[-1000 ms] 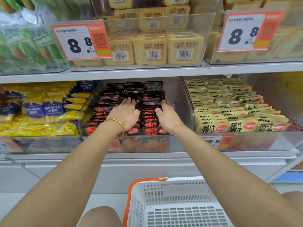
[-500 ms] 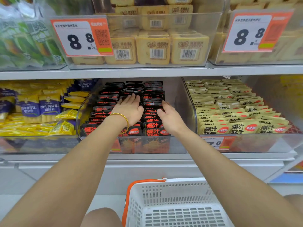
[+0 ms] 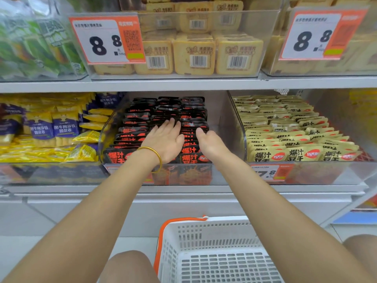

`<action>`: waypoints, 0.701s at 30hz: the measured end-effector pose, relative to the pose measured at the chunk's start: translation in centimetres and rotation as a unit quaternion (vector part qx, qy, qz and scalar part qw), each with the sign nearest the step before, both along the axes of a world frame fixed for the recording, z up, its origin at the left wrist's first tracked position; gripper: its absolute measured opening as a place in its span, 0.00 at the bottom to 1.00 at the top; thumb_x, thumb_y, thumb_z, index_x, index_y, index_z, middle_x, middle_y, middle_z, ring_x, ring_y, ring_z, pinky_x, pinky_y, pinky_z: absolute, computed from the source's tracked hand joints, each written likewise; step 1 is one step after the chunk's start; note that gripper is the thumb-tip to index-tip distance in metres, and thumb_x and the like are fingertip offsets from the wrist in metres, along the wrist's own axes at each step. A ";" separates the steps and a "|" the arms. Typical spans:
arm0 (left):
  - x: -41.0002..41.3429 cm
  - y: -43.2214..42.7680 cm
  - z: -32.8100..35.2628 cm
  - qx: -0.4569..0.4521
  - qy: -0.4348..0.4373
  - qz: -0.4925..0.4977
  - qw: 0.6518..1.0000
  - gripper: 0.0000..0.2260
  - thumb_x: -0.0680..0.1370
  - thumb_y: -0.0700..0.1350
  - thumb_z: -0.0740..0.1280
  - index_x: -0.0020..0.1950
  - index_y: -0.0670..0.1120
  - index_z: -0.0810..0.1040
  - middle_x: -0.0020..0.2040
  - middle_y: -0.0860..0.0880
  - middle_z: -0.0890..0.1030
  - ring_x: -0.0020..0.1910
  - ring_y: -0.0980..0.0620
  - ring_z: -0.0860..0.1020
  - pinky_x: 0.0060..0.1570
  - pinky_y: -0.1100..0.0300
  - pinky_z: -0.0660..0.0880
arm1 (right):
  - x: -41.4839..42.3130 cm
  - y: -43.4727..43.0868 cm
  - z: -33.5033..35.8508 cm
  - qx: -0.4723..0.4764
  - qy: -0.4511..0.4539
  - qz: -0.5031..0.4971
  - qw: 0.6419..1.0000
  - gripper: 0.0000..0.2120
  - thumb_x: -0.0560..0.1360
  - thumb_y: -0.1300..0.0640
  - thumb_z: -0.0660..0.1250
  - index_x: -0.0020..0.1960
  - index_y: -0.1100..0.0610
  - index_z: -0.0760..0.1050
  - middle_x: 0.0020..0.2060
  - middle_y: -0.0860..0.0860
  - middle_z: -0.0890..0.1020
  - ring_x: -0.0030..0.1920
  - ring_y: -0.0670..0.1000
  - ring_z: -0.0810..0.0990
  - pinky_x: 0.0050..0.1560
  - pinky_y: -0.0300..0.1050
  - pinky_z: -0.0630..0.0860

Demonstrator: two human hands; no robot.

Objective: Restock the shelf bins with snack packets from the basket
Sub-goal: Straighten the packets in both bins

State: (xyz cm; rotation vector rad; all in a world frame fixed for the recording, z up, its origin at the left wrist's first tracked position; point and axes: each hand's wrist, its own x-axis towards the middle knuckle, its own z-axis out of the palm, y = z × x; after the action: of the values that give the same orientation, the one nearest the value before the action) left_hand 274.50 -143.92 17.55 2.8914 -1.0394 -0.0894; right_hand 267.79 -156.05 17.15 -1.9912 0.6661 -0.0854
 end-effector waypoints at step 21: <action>-8.6 -9.7 0.8 -0.100 -0.111 -0.108 0.983 0.25 0.81 0.50 0.47 0.77 0.44 0.51 0.78 0.45 0.50 0.77 0.50 0.49 0.75 0.53 0.47 | -11.0 -11.5 1.8 -0.379 -0.087 -0.055 0.920 0.16 0.80 0.61 0.55 0.64 0.59 0.73 0.60 0.58 0.78 0.60 0.59 0.74 0.58 0.50 0.70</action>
State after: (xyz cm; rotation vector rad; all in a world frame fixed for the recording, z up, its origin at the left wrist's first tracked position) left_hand 265.94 -153.63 18.35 2.6430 -1.3120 0.3159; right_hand 256.80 -167.56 18.99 -2.6354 0.6887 -0.6696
